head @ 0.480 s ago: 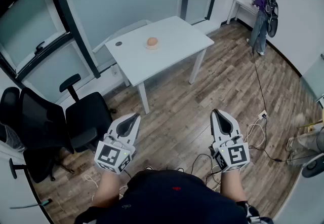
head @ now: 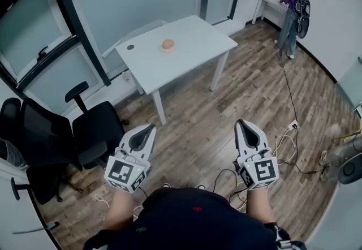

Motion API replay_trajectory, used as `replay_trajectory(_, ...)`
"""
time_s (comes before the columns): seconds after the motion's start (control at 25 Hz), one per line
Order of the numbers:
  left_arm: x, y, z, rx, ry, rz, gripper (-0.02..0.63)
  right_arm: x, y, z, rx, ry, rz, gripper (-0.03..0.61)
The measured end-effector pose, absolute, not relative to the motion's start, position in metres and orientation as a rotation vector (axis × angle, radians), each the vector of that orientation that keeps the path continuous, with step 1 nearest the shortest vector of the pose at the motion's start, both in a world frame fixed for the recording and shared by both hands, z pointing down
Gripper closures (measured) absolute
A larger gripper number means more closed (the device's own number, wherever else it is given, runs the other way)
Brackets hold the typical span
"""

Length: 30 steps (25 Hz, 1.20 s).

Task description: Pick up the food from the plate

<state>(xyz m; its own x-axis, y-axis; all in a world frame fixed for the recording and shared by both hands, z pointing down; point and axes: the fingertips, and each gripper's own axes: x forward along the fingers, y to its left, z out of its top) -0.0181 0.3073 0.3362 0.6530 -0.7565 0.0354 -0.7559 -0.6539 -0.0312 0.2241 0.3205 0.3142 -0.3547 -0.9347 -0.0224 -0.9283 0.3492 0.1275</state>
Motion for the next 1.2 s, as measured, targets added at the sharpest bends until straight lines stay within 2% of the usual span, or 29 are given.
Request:
replay_trajectory(0.36,-0.035,0.312,0.345,-2.830,1.302,-0.122,0.586,0.201,0.312,0.319,1.718,-2.592,-0.106,0.546)
replay_trajectory(0.8,-0.119,0.305,0.382,-2.902,1.307,-0.104,0.586,0.102,0.301,0.341,1.627,-2.590,-0.094,0.546)
replay_trajectory(1.2,-0.117,0.259,0.377,-2.895,1.283,-0.099,0.586,0.116,0.258,0.354,1.695,-2.618,0.023,0.546)
